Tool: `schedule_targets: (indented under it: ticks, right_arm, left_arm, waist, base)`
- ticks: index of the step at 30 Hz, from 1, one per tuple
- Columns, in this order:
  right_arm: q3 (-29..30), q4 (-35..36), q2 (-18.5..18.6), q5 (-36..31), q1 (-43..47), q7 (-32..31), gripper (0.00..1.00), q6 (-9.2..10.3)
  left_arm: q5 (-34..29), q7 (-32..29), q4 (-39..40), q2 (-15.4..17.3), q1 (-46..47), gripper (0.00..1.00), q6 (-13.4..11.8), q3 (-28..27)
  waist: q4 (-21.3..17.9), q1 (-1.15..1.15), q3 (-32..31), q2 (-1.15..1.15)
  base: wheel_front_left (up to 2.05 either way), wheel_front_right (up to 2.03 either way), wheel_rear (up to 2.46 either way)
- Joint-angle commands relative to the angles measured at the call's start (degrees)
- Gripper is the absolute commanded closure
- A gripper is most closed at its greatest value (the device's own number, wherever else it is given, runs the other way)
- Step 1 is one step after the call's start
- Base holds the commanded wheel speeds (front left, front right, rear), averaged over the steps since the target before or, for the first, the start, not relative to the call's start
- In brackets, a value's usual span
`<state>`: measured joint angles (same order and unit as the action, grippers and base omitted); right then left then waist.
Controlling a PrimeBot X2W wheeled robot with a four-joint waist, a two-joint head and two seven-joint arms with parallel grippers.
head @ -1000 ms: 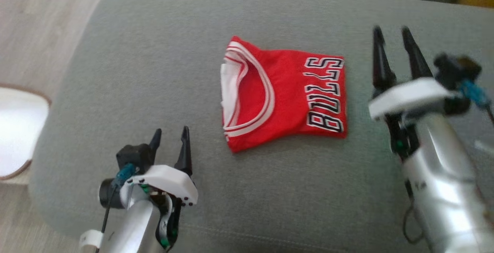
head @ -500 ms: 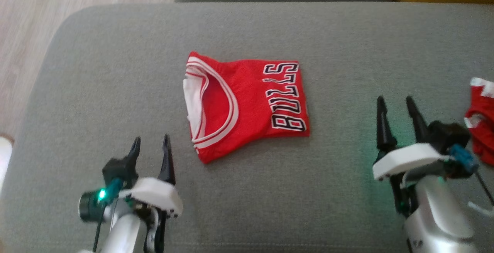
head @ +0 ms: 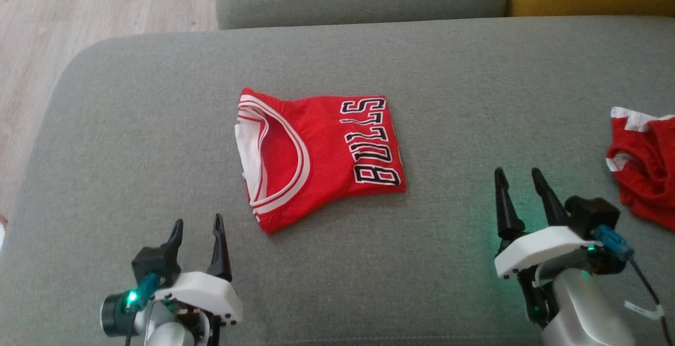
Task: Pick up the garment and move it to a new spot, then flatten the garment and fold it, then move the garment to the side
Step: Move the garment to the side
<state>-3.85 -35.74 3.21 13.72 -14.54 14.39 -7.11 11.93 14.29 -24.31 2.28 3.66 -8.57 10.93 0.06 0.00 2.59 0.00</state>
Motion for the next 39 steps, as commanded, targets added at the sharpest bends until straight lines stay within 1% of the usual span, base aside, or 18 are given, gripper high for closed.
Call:
schedule_targets:
  ticks: [1,6,9,10,12,18,21,24,25,26,27,30,32,34,39]
  right_arm:
    - [-2.2,0.8,-0.3,0.6,-1.8,0.6,0.0,-0.37]
    - [-6.3,-3.2,-0.3,3.3,-5.3,0.6,0.0,-0.37]
    - [-8.6,-7.3,-0.3,5.7,-9.2,0.6,0.0,-0.37]
    - [-8.6,-7.3,-0.3,5.7,-9.2,0.6,0.0,-0.37]
    - [-9.4,-10.4,-0.3,5.9,-12.4,0.5,0.0,-0.37]
    - [-9.0,-20.2,-0.3,5.6,-20.3,0.2,0.0,-0.37]
    - [-8.6,-25.3,-0.3,4.6,-23.2,-0.9,0.0,-0.37]
    - [-9.8,-28.6,-0.3,4.6,-24.6,-2.1,0.0,-0.37]
    - [-10.5,-29.2,-0.3,4.8,-24.7,-2.4,0.1,-0.37]
    - [-11.3,-29.7,-0.3,5.3,-24.7,-2.8,0.71,-0.37]
    - [-11.9,-29.8,-0.3,6.1,-24.7,-2.7,1.0,-0.37]
    - [-13.4,-29.9,-0.3,7.8,-24.4,-2.0,1.0,-0.37]
    - [-13.9,-29.6,-0.3,9.0,-24.3,-1.2,1.0,-0.37]
    - [-14.8,-28.9,-0.3,10.2,-24.0,-0.6,1.0,-0.37]
    - [-17.6,-27.1,-0.3,12.3,-23.7,0.1,1.0,-0.37]
  left_arm:
    - [-0.3,0.7,2.0,0.6,2.1,0.0,0.1,-1.3]
    - [0.2,0.7,2.4,0.6,3.6,0.0,0.6,1.3]
    - [2.4,0.7,2.5,0.6,4.5,0.0,0.7,3.3]
    - [2.4,0.7,2.5,0.6,4.5,0.0,0.7,3.3]
    - [3.0,0.7,2.5,0.6,5.3,0.0,0.7,4.9]
    - [4.6,0.7,3.1,0.6,6.5,0.0,-0.3,7.9]
    - [5.0,0.7,3.4,0.6,7.1,0.0,-0.7,8.3]
    - [5.4,0.7,3.9,0.6,7.2,0.0,-1.2,8.4]
    - [5.6,0.7,4.0,0.6,7.2,0.0,-1.3,8.3]
    - [5.7,0.7,4.1,0.6,7.2,0.0,-1.3,8.2]
    - [5.6,0.7,4.2,0.6,7.3,0.0,-1.4,8.0]
    - [5.5,0.7,4.3,0.6,7.2,0.0,-1.5,7.5]
    - [5.2,0.7,4.2,0.6,7.1,0.0,-1.3,7.0]
    - [4.8,0.7,4.0,0.6,7.1,0.0,-1.2,6.3]
    - [3.7,0.7,3.7,0.6,8.1,0.0,-0.5,4.7]
  waist:
    - [0.8,0.0,0.9,0.0]
    - [3.9,0.0,3.6,0.0]
    - [6.5,0.0,5.3,0.0]
    - [6.5,0.0,5.3,0.0]
    - [8.5,0.0,6.6,0.0]
    - [13.2,0.0,9.0,0.0]
    - [14.6,0.0,9.9,0.0]
    - [15.3,0.0,10.5,0.0]
    - [15.4,0.0,10.6,0.0]
    - [15.3,0.0,10.7,0.0]
    - [15.1,0.0,10.7,0.0]
    - [13.4,0.0,10.4,0.0]
    - [11.3,0.0,9.8,0.0]
    - [8.3,0.0,9.3,0.0]
    - [-0.9,0.0,9.0,0.0]
  base:
    - [0.0,0.0,0.0]
    - [0.0,0.0,0.0]
    - [0.0,0.0,0.0]
    - [0.0,0.0,0.0]
    - [0.0,0.0,0.0]
    - [0.0,0.0,0.0]
    - [0.0,0.0,0.0]
    - [0.0,0.0,0.0]
    - [0.0,0.0,0.0]
    - [0.0,0.0,0.0]
    - [0.0,0.0,0.0]
    - [0.0,0.0,0.0]
    - [0.0,0.0,0.0]
    - [0.0,0.0,0.0]
    - [0.0,0.0,0.0]
